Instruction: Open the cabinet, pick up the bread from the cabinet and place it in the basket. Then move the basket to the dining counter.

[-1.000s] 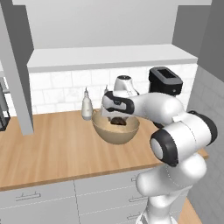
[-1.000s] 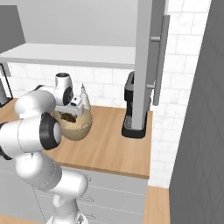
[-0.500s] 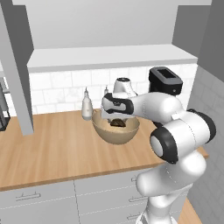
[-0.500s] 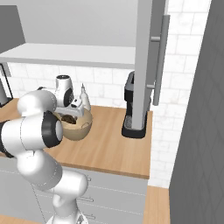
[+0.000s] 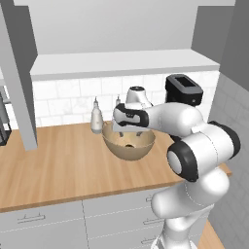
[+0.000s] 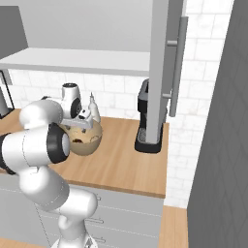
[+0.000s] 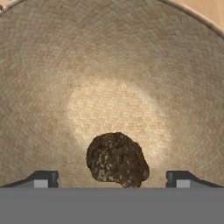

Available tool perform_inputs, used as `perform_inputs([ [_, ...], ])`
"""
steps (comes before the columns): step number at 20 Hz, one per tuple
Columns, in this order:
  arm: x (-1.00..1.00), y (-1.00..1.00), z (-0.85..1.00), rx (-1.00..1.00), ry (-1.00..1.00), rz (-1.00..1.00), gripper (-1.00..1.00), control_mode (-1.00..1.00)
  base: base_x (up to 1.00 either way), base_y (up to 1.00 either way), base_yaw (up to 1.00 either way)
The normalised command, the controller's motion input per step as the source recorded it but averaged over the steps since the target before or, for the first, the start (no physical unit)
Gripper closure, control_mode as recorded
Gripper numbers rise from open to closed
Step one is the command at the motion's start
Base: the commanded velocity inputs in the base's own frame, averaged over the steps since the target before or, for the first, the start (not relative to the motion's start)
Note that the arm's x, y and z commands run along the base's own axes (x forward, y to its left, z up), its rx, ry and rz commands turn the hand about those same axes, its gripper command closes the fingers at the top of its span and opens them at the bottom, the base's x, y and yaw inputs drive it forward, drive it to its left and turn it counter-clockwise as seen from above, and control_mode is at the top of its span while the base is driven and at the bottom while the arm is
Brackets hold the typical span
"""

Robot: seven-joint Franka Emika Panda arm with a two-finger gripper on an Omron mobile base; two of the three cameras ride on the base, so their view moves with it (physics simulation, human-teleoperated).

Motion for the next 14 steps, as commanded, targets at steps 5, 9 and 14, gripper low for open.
perform_inputs([
  [5,-0.16,0.00,0.09,-0.01,-0.05,0.01,-1.00,-1.00,0.00,0.00,0.00],
  [9,-0.61,0.00,0.44,0.00,-0.17,0.14,-1.00,-1.00,0.00,0.00,0.00],
  [14,-0.52,0.20,0.46,0.00,-0.09,0.27,-1.00,-1.00,0.00,0.00,0.00],
])
